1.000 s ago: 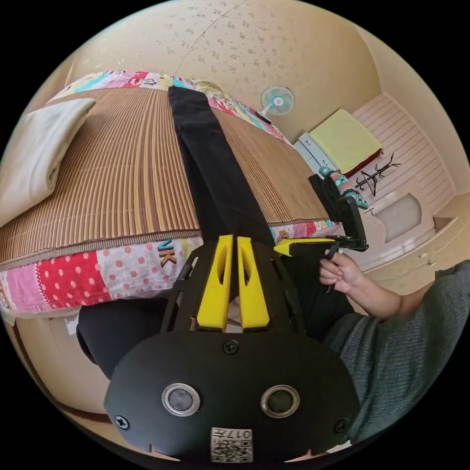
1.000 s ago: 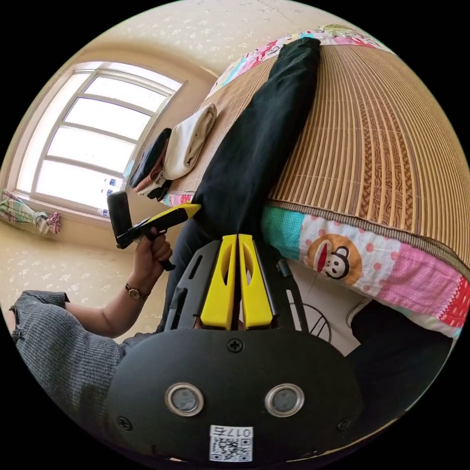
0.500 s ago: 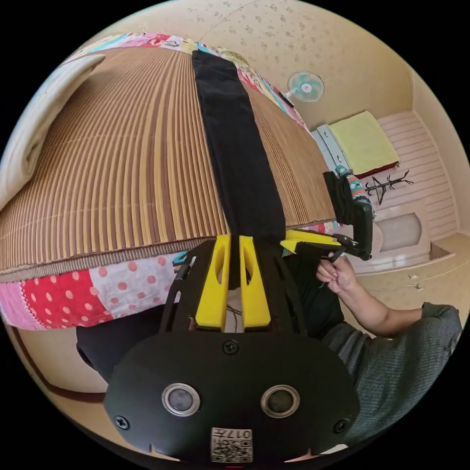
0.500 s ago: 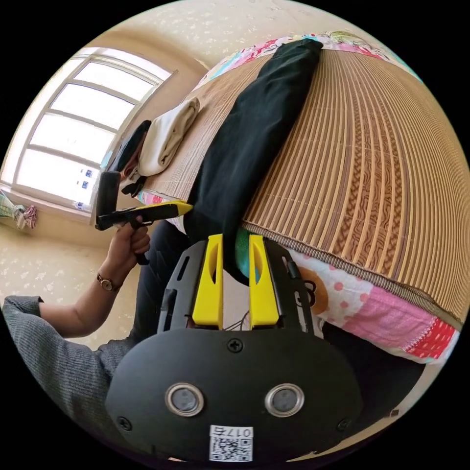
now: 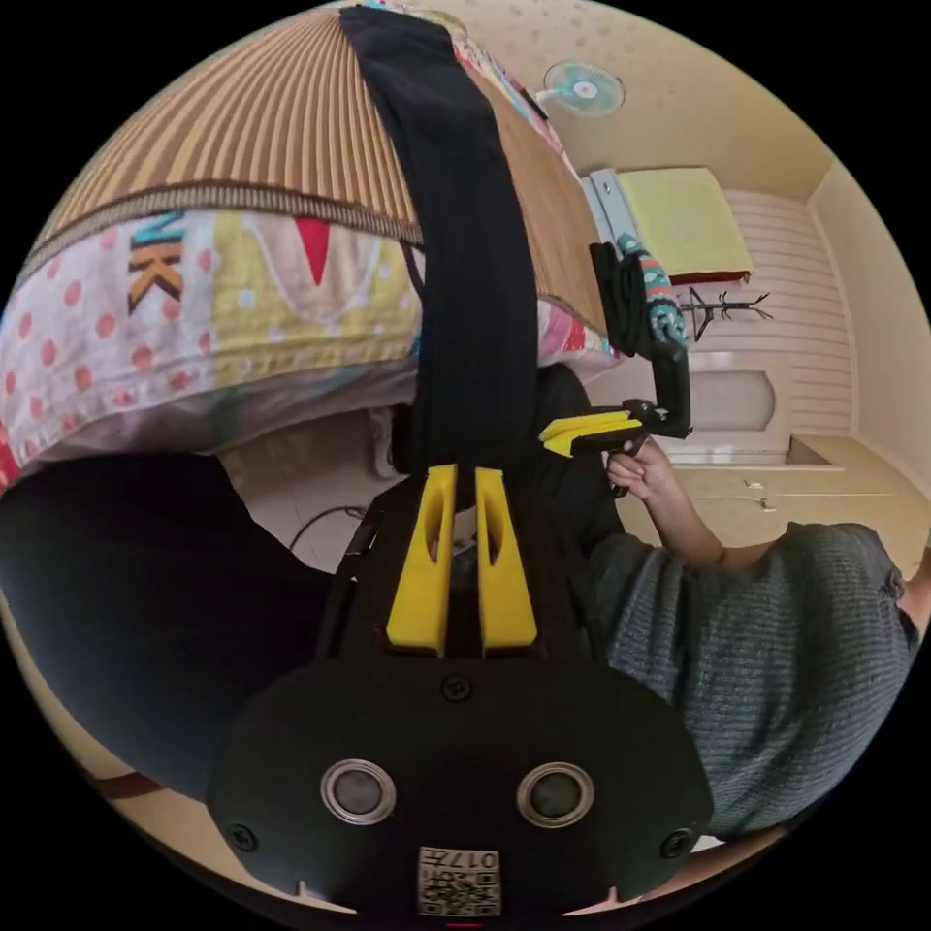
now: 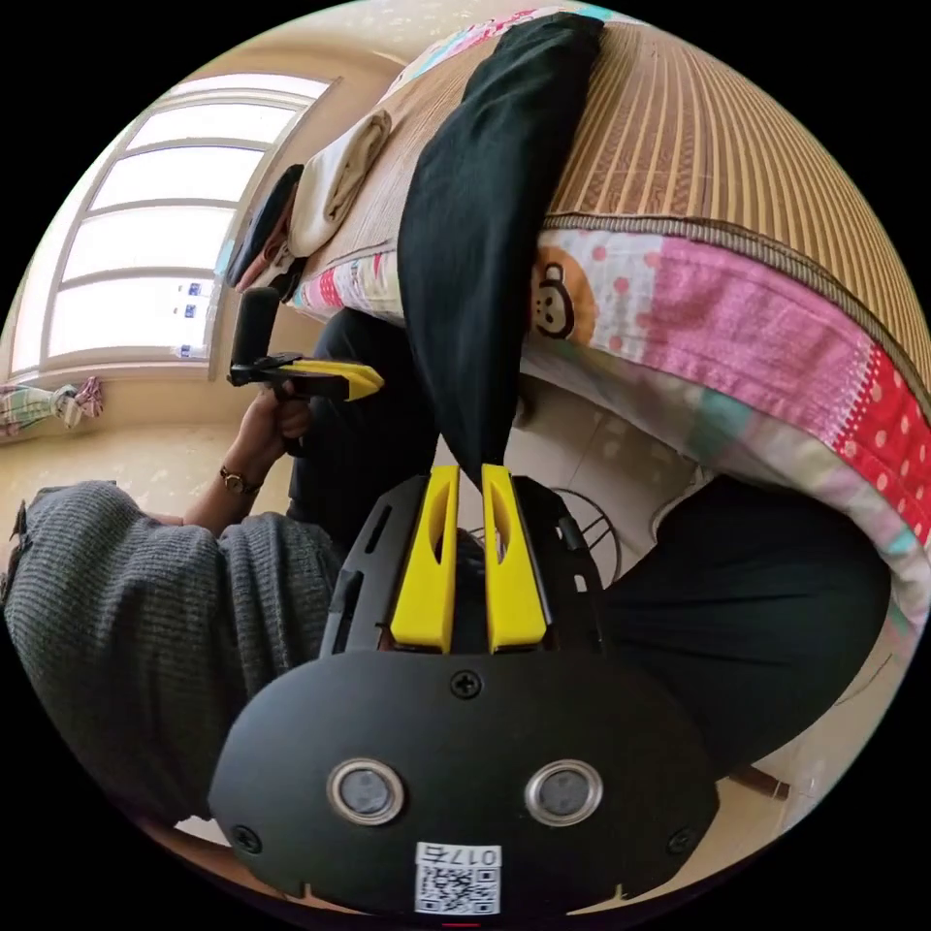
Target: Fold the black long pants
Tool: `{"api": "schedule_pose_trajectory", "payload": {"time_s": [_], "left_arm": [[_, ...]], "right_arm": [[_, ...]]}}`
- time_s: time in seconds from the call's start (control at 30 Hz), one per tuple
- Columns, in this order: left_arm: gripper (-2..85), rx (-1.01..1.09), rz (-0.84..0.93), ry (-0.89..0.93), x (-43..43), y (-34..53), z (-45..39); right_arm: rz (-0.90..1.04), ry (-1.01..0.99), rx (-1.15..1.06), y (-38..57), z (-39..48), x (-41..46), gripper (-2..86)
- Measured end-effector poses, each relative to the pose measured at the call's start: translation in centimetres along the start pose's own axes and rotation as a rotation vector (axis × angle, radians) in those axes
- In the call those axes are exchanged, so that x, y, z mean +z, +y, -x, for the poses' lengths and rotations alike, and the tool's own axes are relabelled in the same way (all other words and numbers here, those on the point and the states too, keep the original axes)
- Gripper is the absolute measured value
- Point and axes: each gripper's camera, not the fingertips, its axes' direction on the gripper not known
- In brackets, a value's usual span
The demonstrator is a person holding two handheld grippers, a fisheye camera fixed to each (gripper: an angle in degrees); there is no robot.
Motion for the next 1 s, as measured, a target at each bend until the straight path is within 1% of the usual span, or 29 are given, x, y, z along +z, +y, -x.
{"api": "schedule_pose_trajectory", "payload": {"time_s": [0.03,0.07,0.13,0.17,0.27,0.33,0.43,0.47,0.53,0.57,0.6,0.63,0.67,0.7,0.73,0.77,0.83,0.87,0.93,1.0], "left_arm": [[6.6,0.002,-0.073,0.003,-2.0,-1.6,0.3],[8.0,-0.001,-0.099,0.005,-2.7,-2.5,0.6],[15.3,-0.023,-0.157,0.028,-4.8,-7.2,2.2],[15.6,-0.019,-0.168,0.041,-5.0,-8.4,2.6],[15.9,-0.080,-0.216,0.091,-5.3,-13.2,5.3],[13.7,-0.109,-0.217,0.131,-4.7,-15.7,6.6],[13.2,-0.103,-0.190,0.130,-3.8,-16.8,6.0],[13.1,-0.103,-0.186,0.120,-3.6,-16.8,5.8],[11.7,-0.141,-0.192,0.122,-3.2,-16.0,6.1],[11.1,-0.158,-0.188,0.145,-3.1,-15.7,6.5],[9.3,-0.192,-0.156,0.219,-2.6,-15.2,7.5],[7.0,-0.206,-0.142,0.305,-2.2,-14.5,8.2],[5.7,-0.204,-0.155,0.346,-2.3,-13.9,8.4],[3.8,-0.170,-0.186,0.431,-2.7,-12.7,8.1],[2.6,-0.117,-0.203,0.477,-3.4,-11.4,7.1],[2.5,-0.087,-0.209,0.486,-3.8,-10.8,6.4],[3.0,0.058,-0.224,0.473,-6.1,-8.1,2.3],[3.3,0.098,-0.230,0.471,-6.7,-7.4,1.0],[5.7,0.268,-0.267,0.496,-9.2,-4.7,-4.4],[5.4,0.383,-0.316,0.504,-11.6,-2.9,-8.8]], "right_arm": [[-0.074,-0.047,0.008,-0.6,-0.8,-2.4,7.5],[-0.151,-0.088,0.015,-1.7,-1.7,-4.8,9.1],[-0.252,-0.121,0.009,-4.0,-3.0,-8.1,11.1],[-0.303,-0.117,-0.002,-6.0,-3.7,-9.8,12.2],[-0.358,-0.121,0.022,-11.9,-5.9,-12.5,15.6],[-0.374,-0.150,0.057,-15.2,-7.4,-13.3,17.1],[-0.384,-0.290,0.095,-19.1,-8.8,-13.7,18.2],[-0.342,-0.328,0.079,-20.5,-8.5,-13.3,18.4],[-0.269,-0.342,0.062,-22.1,-7.5,-12.5,17.7],[-0.241,-0.339,0.059,-22.5,-6.9,-12.1,16.4],[-0.229,-0.337,0.061,-22.6,-6.7,-12.0,15.8],[-0.213,-0.333,0.073,-22.3,-6.4,-11.7,13.0],[-0.212,-0.341,0.083,-21.6,-6.3,-11.6,9.7],[-0.226,-0.359,0.080,-21.0,-6.2,-11.7,7.9],[-0.276,-0.446,0.051,-19.4,-6.0,-12.5,5.5],[-0.338,-0.549,0.019,-17.5,-5.6,-13.7,4.4],[-0.399,-0.598,-0.047,-14.5,-3.7,-16.2,3.6],[-0.416,-0.563,-0.109,-12.6,-1.5,-18.2,3.3],[-0.430,-0.491,-0.203,-9.9,2.5,-21.2,2.9],[-0.477,-0.444,-0.297,-7.3,6.9,-24.6,2.6]]}}
